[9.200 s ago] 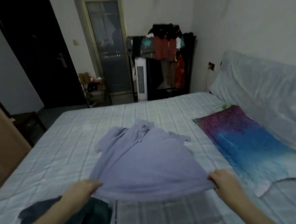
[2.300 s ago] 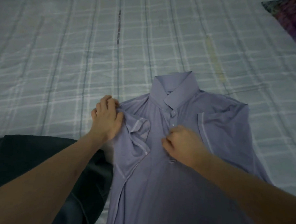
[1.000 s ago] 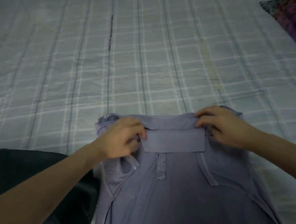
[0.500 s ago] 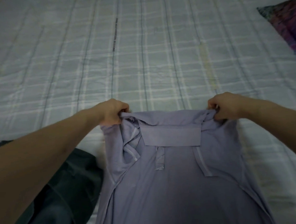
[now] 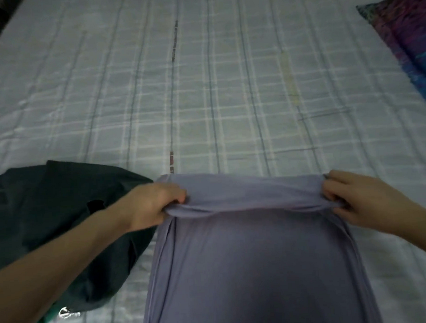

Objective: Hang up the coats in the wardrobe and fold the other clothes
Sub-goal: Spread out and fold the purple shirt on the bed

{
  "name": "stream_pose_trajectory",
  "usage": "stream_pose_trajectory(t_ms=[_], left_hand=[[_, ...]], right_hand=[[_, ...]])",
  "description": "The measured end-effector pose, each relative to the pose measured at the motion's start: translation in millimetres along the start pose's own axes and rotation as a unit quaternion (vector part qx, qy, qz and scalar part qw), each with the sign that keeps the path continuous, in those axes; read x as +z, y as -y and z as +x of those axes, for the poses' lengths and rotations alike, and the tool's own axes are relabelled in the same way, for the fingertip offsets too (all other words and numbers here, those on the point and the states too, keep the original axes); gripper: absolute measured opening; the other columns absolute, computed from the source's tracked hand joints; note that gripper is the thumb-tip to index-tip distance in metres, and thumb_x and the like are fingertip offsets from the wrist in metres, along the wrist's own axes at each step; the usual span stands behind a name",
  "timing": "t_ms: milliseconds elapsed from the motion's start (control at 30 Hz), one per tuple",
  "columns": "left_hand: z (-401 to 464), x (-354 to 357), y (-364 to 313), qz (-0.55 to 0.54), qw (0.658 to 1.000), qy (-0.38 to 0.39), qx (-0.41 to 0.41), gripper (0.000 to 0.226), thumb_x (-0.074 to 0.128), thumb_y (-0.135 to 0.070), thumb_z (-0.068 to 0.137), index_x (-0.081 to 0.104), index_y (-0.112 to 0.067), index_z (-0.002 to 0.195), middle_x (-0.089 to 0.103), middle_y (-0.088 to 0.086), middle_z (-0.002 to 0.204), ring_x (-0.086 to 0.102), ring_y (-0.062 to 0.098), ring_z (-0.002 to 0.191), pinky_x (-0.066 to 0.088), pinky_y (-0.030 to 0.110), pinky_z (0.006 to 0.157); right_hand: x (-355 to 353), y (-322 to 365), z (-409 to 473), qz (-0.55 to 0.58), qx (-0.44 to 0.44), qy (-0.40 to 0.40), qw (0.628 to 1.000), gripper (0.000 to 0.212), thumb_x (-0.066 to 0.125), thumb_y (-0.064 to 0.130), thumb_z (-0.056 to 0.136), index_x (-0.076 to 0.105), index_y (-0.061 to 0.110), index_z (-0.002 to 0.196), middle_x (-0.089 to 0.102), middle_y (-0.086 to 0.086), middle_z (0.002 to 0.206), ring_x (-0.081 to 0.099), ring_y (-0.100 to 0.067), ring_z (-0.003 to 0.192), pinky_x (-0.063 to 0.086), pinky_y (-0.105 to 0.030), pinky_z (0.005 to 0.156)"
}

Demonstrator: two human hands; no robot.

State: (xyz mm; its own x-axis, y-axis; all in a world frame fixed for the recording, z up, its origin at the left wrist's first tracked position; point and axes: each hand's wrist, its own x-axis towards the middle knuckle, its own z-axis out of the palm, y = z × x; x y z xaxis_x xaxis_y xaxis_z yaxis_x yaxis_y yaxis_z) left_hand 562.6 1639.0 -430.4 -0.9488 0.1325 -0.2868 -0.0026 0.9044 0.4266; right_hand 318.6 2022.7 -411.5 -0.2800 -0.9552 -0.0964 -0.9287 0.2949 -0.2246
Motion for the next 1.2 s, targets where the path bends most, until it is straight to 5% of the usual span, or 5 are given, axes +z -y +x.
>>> stream_pose_trajectory(t_ms=[233,433,600,1033,1200], left_hand=[[-35,70,-31,0.048,0.961,0.253,-0.104,0.026,0.056,-0.046,0.084,0.051,-0.035,0.107,0.048,-0.017,0.105,0.052,0.008,0.091,0.042,0.025,0.069],[-13,80,-32,0.006,0.982,-0.181,-0.051,0.034,0.039,-0.036,0.09,0.06,-0.02,0.112,0.056,-0.001,0.117,0.054,0.021,0.101,0.049,0.04,0.088],[2,127,-18,0.062,0.973,-0.158,-0.154,0.057,0.021,-0.047,0.098,0.022,-0.034,0.153,0.008,0.002,0.163,0.004,0.023,0.15,0.0,0.043,0.12],[28,68,6,0.061,0.972,-0.014,-0.226,0.074,0.07,-0.032,0.072,0.036,-0.03,0.138,0.044,-0.001,0.141,0.039,0.025,0.131,0.017,0.048,0.114],[57,33,-1,0.165,0.959,0.091,-0.211,0.031,0.069,-0.029,0.078,0.058,-0.029,0.106,0.064,-0.003,0.11,0.058,0.023,0.102,0.038,0.032,0.076]], right_hand=[[76,36,-59,-0.02,-0.021,0.119,0.992,0.035,0.07,0.046,0.06,0.043,0.03,0.074,0.048,0.012,0.077,0.054,-0.009,0.06,0.033,-0.022,0.051],[86,46,-25,-0.045,0.108,-0.084,0.99,0.037,0.042,0.04,0.09,0.061,0.013,0.106,0.058,-0.01,0.107,0.057,-0.034,0.091,0.045,-0.041,0.073],[129,68,-3,-0.074,0.163,-0.101,0.979,0.057,0.041,0.039,0.091,0.045,0.011,0.14,0.037,-0.017,0.15,0.039,-0.033,0.13,0.032,-0.049,0.105],[95,5,1,-0.034,0.234,0.031,0.971,0.075,0.065,0.025,0.078,0.037,0.017,0.147,0.036,-0.013,0.149,0.038,-0.038,0.13,0.034,-0.054,0.101],[73,-15,31,0.006,0.249,0.136,0.959,0.022,0.069,0.027,0.078,0.058,0.023,0.097,0.057,-0.009,0.113,0.055,-0.032,0.107,0.043,-0.044,0.095]])
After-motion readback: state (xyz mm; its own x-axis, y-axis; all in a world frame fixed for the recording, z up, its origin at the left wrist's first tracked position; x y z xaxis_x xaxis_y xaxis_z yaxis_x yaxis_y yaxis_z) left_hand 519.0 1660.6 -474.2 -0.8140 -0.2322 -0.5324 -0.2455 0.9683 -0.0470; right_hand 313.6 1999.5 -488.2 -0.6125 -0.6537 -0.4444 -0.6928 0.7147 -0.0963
